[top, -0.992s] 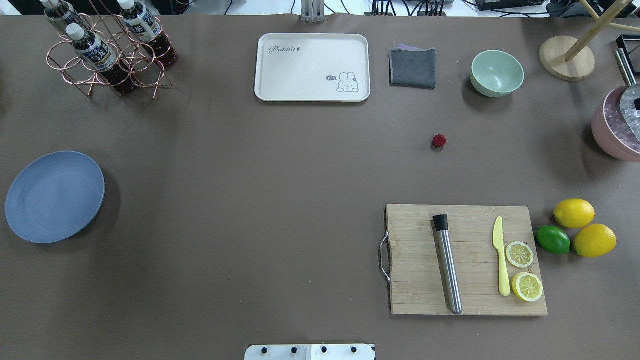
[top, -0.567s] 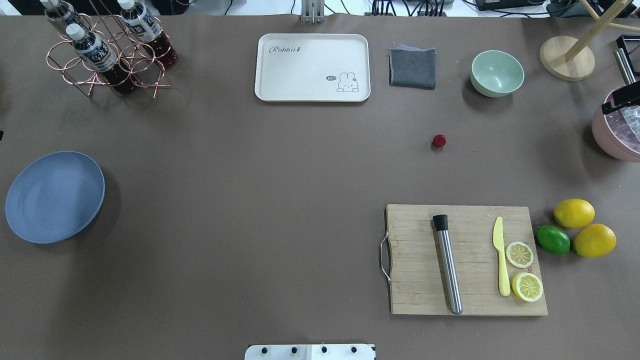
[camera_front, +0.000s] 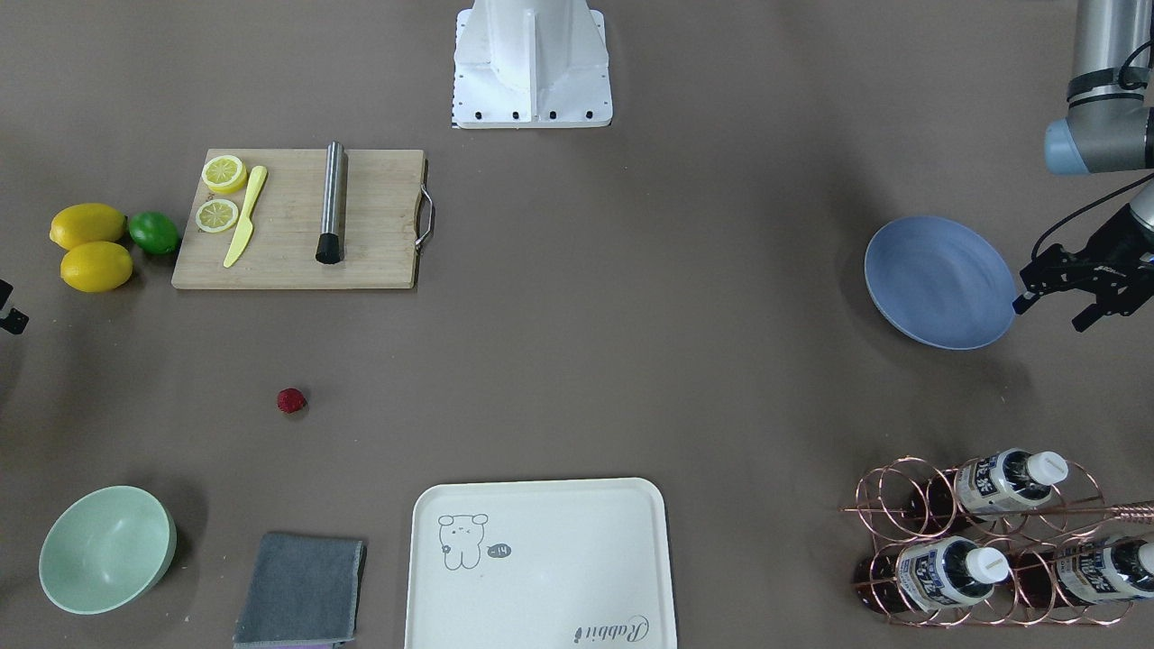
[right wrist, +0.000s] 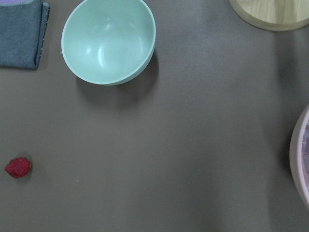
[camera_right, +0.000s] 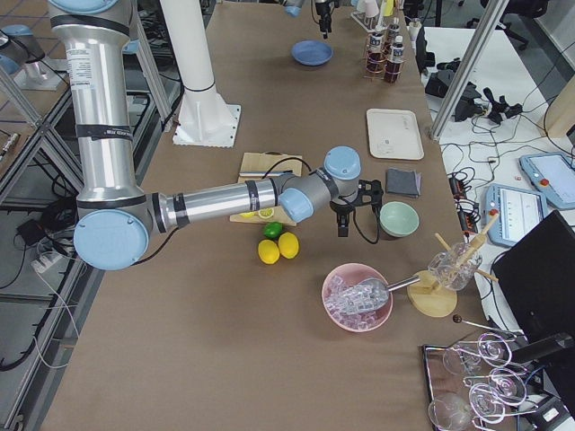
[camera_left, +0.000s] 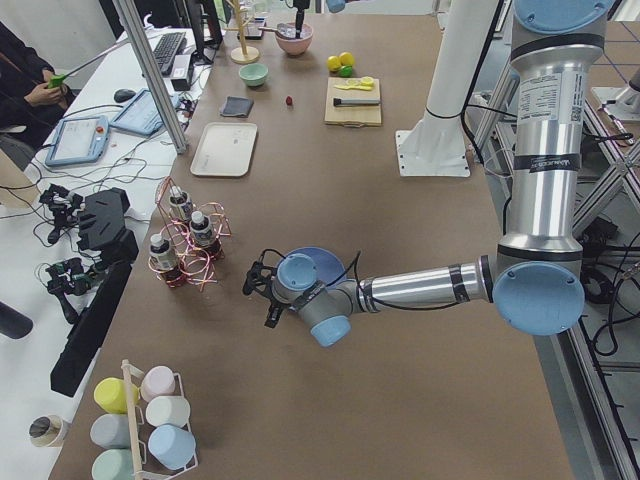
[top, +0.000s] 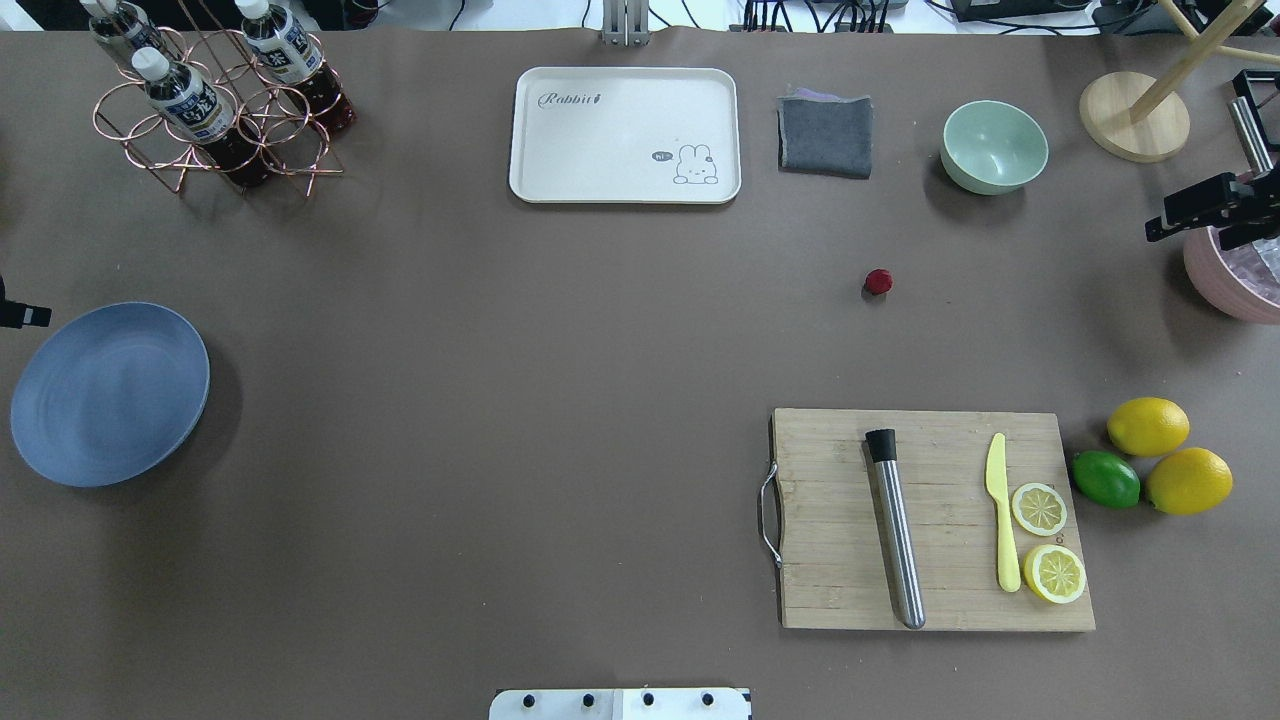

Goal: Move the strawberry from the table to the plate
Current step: 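Move the right gripper toward the red strawberry while the left arm swings in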

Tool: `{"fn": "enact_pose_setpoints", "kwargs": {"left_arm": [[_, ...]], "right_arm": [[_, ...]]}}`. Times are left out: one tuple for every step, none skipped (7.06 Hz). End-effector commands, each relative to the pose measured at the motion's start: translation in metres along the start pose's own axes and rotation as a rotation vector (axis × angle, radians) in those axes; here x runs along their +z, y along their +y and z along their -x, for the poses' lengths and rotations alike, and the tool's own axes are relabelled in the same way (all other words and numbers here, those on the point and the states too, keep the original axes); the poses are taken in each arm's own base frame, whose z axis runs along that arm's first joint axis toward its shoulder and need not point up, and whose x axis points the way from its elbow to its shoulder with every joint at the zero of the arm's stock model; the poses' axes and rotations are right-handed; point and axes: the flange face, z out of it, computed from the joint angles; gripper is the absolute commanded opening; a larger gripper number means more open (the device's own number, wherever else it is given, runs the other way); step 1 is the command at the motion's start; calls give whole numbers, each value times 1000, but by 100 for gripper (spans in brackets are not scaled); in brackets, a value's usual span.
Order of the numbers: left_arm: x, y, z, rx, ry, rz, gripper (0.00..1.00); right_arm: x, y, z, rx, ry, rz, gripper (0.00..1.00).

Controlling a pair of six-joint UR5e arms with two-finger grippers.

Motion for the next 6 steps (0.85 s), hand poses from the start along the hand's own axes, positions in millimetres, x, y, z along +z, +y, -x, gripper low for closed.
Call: {"fn": "enact_pose_setpoints", "kwargs": {"left_arm": [[15, 10, -10, 6, 9, 1, 94], [16, 11, -12, 8, 18, 3, 74], [17, 11, -13, 12, 22, 1, 53], [19, 13, -16, 19, 25, 5, 41], [22, 15, -19, 25, 31, 10, 31], [22, 15, -19, 25, 31, 10, 0]], "right_arm": [[12, 4, 15, 16, 7, 3, 100], [15, 4, 20, 15, 8, 4, 100], [15, 4, 20, 16, 9, 5, 100], [16, 4, 21, 15, 8, 6, 100], [17, 4, 21, 15, 9, 8, 100], [18, 3, 25, 9, 7, 8, 100]]}}
